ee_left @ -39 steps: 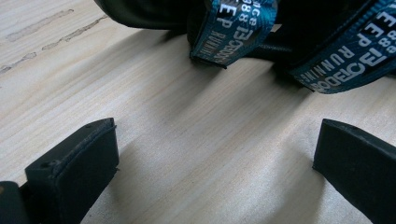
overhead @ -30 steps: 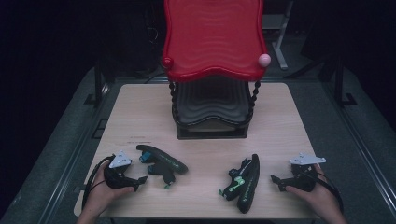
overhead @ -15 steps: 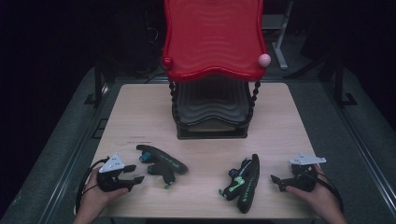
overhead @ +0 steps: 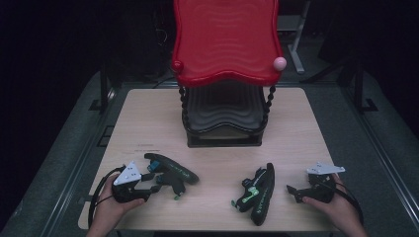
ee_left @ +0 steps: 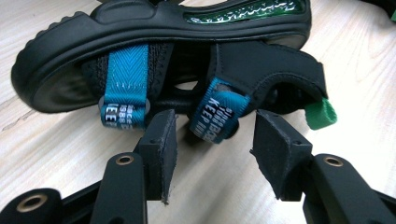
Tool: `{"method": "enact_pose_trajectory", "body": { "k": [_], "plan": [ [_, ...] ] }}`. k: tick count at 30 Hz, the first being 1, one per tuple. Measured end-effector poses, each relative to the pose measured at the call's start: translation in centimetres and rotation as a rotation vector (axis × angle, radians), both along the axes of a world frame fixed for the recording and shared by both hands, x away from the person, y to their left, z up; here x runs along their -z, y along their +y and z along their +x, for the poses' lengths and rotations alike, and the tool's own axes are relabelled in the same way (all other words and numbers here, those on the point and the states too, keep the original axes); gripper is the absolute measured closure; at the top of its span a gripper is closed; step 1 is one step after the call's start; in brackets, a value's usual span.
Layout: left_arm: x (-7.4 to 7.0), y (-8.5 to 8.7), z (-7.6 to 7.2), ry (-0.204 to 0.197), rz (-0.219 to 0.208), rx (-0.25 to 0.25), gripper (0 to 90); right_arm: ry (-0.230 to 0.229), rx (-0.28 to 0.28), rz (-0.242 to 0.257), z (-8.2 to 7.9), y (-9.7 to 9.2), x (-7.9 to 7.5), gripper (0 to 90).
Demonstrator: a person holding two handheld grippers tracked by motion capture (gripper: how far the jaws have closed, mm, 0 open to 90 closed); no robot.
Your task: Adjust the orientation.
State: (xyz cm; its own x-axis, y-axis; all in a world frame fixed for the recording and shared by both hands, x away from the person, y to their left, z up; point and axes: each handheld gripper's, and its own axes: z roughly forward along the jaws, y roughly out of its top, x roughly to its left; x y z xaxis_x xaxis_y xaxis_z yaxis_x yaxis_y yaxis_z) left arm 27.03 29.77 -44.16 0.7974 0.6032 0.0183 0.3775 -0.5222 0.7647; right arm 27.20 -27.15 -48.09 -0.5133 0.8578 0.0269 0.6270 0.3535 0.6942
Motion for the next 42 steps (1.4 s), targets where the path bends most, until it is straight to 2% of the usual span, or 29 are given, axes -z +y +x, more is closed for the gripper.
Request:
{"method": "enact_pose_trajectory", "body": {
  "k": [3, 4, 8, 12, 17, 19, 20, 21, 28, 31, 35, 42],
  "plan": [
    [0.5, -0.4, 0.5, 0.013, 0.001, 0.019, 50.2, 0.000, 0.000, 0.000, 0.0, 0.0, 0.0, 0.0],
    [0.5, -0.6, 0.7, 0.014, 0.010, 0.026, 53.4, 0.000, 0.000, 0.000, 0.0, 0.0, 0.0, 0.0],
    [0.5, -0.8, 1.0, -0.003, 0.025, 0.050, 62.8, -0.001, 0.000, 0.001, 0.0, 0.0, 0.0, 0.0],
    [0.3, -1.0, 1.2, -0.022, 0.028, 0.061, 67.1, -0.001, 0.000, 0.001, 0.0, 0.0, 0.0, 0.0],
    [-0.3, -0.8, 1.2, -0.033, 0.014, 0.059, 67.9, -0.001, 0.000, 0.001, 0.0, 0.0, 0.0, 0.0],
    [-1.1, -0.4, 1.2, -0.045, -0.021, 0.055, 68.4, -0.001, 0.000, 0.001, 0.0, 0.0, 0.0, 0.0],
    [-1.1, -0.4, 1.2, -0.045, -0.021, 0.055, 68.5, -0.001, 0.000, 0.001, 0.0, 0.0, 0.0, 0.0],
    [-1.7, -0.1, 1.1, -0.053, -0.031, 0.052, 68.7, -0.001, 0.000, 0.001, 0.0, 0.0, 0.0, 0.0],
    [-3.2, 1.4, 0.3, -0.080, -0.059, 0.034, 69.2, -0.001, 0.000, 0.002, 0.0, 0.0, 0.0, 0.0],
    [-3.8, 2.7, -0.6, -0.078, -0.046, 0.033, 69.2, -0.001, 0.000, 0.001, 0.0, 0.0, 0.0, 0.0],
    [-3.8, 3.5, -1.7, -0.067, -0.043, 0.034, 69.1, -0.001, 0.000, 0.001, 0.0, 0.0, 0.0, 0.0],
    [-3.7, 3.6, -1.8, -0.057, -0.056, 0.027, 69.1, -0.001, 0.000, 0.001, 0.0, 0.0, 0.0, 0.0]
  ]
}}
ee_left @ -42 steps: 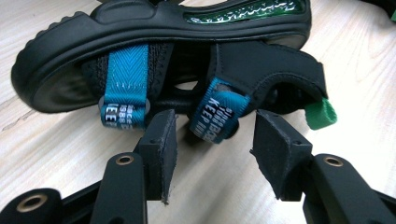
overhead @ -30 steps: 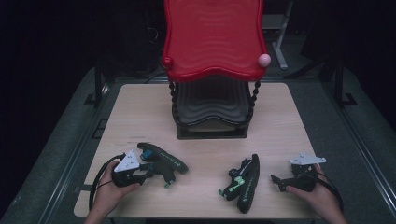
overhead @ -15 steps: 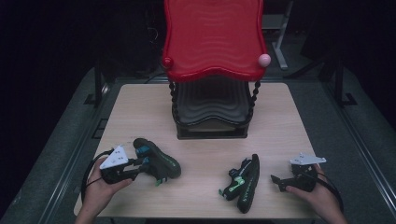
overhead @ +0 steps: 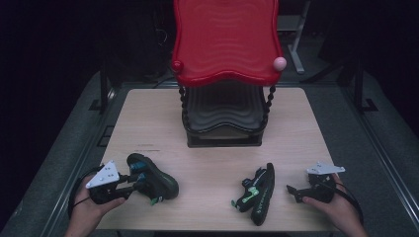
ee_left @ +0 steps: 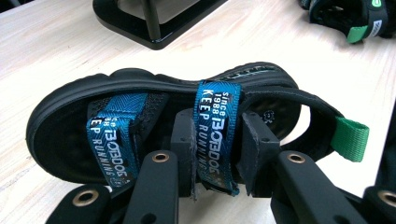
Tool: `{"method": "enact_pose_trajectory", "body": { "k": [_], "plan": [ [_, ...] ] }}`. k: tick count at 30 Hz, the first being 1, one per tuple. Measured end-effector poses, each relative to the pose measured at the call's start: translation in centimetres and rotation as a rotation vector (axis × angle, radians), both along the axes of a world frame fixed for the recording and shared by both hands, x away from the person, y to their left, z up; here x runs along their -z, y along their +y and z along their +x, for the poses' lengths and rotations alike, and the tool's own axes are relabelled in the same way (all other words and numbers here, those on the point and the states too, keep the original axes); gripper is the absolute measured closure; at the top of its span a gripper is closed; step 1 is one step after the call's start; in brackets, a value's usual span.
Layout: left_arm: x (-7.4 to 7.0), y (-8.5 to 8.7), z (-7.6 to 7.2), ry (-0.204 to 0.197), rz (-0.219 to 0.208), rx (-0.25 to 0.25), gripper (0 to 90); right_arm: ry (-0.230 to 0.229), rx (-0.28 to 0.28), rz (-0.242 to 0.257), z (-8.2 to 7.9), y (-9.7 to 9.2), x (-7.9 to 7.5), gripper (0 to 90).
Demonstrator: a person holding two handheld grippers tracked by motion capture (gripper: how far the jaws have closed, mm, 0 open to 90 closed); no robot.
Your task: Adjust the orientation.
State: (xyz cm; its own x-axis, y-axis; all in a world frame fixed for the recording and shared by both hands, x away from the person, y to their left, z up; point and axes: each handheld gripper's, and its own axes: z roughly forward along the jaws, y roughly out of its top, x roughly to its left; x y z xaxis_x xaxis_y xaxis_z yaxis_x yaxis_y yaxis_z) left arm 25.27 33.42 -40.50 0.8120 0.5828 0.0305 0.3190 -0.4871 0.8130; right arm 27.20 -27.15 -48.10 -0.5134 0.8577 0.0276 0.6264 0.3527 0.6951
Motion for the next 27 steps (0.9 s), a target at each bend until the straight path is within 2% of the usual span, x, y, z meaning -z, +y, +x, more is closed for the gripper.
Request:
{"method": "enact_pose_trajectory", "body": {
  "k": [4, 14, 15, 19, 27],
  "plan": [
    [0.0, -0.1, 0.7, 0.005, -0.010, -0.006, 68.9, 0.000, 0.000, 0.000, 0.0, 0.0, 0.0, 0.0],
    [-0.1, -2.2, 4.4, 0.048, -0.022, 0.004, 68.6, 0.000, 0.000, 0.000, 0.0, 0.0, 0.0, 0.0],
    [-0.1, -2.2, 4.4, 0.048, -0.022, 0.004, 68.6, 0.000, 0.000, 0.000, 0.0, 0.0, 0.0, 0.0],
    [0.3, -3.6, 6.2, 0.077, -0.021, 0.006, 68.5, 0.000, 0.000, 0.000, 0.0, 0.0, 0.0, 0.0],
    [1.1, -5.0, 8.0, 0.100, -0.009, 0.000, 66.0, 0.000, 0.000, 0.000, 0.0, 0.0, 0.0, 0.0]
  ]
}}
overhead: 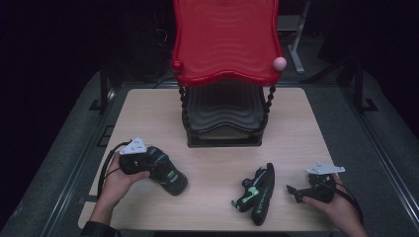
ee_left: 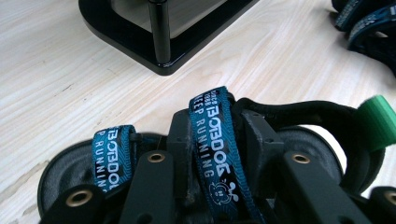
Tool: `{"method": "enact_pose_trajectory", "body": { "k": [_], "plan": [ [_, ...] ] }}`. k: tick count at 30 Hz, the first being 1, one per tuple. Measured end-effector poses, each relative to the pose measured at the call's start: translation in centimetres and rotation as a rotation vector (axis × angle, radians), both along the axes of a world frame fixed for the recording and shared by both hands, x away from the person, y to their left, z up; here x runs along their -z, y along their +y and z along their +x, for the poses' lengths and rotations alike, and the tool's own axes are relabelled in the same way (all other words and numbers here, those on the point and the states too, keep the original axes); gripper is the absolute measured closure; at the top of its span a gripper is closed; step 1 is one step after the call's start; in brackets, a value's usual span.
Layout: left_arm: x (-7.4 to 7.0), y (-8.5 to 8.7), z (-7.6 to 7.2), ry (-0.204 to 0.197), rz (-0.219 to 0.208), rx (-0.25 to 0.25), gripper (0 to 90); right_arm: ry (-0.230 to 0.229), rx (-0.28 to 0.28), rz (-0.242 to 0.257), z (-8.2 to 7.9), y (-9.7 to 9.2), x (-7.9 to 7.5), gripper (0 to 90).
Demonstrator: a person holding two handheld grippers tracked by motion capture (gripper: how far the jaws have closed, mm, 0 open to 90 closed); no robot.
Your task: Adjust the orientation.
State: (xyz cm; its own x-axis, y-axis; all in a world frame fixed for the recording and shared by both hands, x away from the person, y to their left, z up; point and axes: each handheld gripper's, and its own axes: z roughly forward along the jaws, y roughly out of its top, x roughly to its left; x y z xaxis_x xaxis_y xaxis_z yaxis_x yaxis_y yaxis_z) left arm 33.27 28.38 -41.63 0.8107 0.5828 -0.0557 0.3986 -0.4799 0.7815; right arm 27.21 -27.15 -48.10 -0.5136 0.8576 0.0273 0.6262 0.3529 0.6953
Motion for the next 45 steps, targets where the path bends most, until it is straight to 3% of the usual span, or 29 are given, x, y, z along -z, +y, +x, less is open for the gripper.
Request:
{"method": "enact_pose_trajectory", "body": {
  "k": [2, 5, 8, 14, 17, 21, 26, 28, 33, 39, 45],
  "plan": [
    [0.2, -0.2, 0.5, 0.010, -0.021, 0.000, 63.0, 0.000, 0.000, 0.000, 0.0, 0.0, 0.0, 0.0],
    [0.2, -0.3, 0.6, 0.017, -0.019, 0.004, 60.3, 0.000, 0.000, 0.000, 0.0, 0.0, 0.0, 0.0],
    [-0.4, -0.3, 0.4, 0.018, -0.022, -0.003, 53.9, 0.000, 0.000, 0.000, 0.0, 0.0, 0.0, 0.0],
    [-1.7, -0.4, -0.3, 0.016, -0.045, 0.006, 50.1, 0.000, 0.000, 0.000, 0.0, 0.0, 0.0, 0.0],
    [-2.4, -0.7, -0.9, 0.021, -0.081, 0.040, 53.6, 0.000, 0.000, 0.000, 0.0, 0.0, 0.0, 0.0],
    [-3.0, -2.1, -1.6, 0.027, -0.128, 0.126, 60.4, 0.000, 0.000, 0.000, 0.0, 0.0, 0.0, 0.0],
    [-2.6, -3.6, -1.9, 0.054, -0.128, 0.179, 69.0, 0.000, 0.000, 0.001, 0.0, 0.0, 0.0, 0.0],
    [-2.0, -3.9, -1.8, 0.071, -0.112, 0.179, 70.2, 0.000, 0.000, 0.001, 0.0, 0.0, 0.0, 0.0],
    [-1.7, -3.8, -1.8, 0.087, -0.111, 0.164, 84.8, 0.000, 0.000, 0.001, 0.0, 0.0, 0.0, 0.0],
    [-2.3, -3.8, -2.2, 0.102, -0.080, 0.166, 87.1, 0.000, 0.000, 0.001, 0.0, 0.0, 0.0, 0.0],
    [-2.7, -2.0, -4.0, 0.092, -0.075, 0.183, 87.1, 0.000, -0.002, 0.000, 0.0, 0.0, 0.0, 0.0]
  ]
}}
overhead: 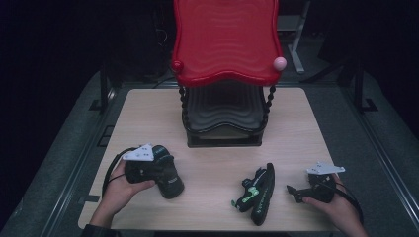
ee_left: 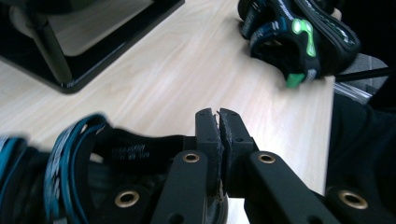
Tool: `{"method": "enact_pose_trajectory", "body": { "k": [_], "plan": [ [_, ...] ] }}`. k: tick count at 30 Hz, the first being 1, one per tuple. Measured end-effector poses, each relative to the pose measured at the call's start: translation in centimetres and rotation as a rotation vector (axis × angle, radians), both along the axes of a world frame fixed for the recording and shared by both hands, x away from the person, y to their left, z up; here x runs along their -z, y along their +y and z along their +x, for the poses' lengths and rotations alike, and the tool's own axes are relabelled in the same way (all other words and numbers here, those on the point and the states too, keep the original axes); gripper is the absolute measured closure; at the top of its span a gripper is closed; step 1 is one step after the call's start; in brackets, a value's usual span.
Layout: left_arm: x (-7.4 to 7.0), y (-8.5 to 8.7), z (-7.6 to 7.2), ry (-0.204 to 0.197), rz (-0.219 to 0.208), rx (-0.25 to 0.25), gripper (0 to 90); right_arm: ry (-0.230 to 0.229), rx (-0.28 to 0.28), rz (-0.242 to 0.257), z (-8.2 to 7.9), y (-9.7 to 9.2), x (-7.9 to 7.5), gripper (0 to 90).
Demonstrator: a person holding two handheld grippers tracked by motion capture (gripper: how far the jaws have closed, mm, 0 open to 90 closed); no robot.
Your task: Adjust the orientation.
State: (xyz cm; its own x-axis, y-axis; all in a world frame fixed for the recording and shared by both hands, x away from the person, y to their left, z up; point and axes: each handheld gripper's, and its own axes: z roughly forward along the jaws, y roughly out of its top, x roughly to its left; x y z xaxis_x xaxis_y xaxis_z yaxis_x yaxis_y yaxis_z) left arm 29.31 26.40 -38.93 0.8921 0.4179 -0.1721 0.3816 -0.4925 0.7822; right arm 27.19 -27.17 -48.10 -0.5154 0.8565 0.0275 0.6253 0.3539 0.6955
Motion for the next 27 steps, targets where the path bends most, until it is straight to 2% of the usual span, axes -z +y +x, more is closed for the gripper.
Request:
{"method": "enact_pose_trajectory", "body": {
  "k": [3, 9, 14, 18, 19, 21, 25, 27],
  "plan": [
    [0.0, 1.5, -1.0, -0.004, -0.004, -0.007, 87.2, 0.000, -0.002, 0.000, 0.0, 0.0, 0.0, 0.0],
    [0.1, 4.5, -2.6, -0.007, -0.011, -0.056, 87.2, 0.000, -0.003, -0.001, 0.0, 0.0, 0.0, 0.0],
    [0.2, 4.9, -3.0, -0.006, -0.006, -0.059, 87.1, 0.000, -0.002, -0.001, 0.0, 0.0, 0.0, 0.0],
    [0.5, 4.7, -3.0, -0.007, -0.019, -0.059, 85.0, 0.000, -0.003, -0.001, 0.0, 0.0, 0.0, 0.0],
    [0.3, 4.8, -3.0, -0.016, -0.034, -0.063, 77.0, 0.000, -0.002, -0.001, 0.0, 0.0, 0.0, 0.0],
    [0.1, 4.9, -3.0, -0.019, -0.044, -0.068, 74.6, 0.000, -0.002, -0.001, 0.0, 0.0, 0.0, 0.0],
    [-0.4, 5.5, -2.5, -0.033, -0.085, -0.106, 56.9, 0.000, -0.002, -0.001, 0.0, 0.0, 0.0, 0.0],
    [-0.4, 5.6, -2.2, -0.039, -0.082, -0.120, 52.5, 0.000, -0.003, -0.001, 0.0, 0.0, 0.0, 0.0]
  ]
}}
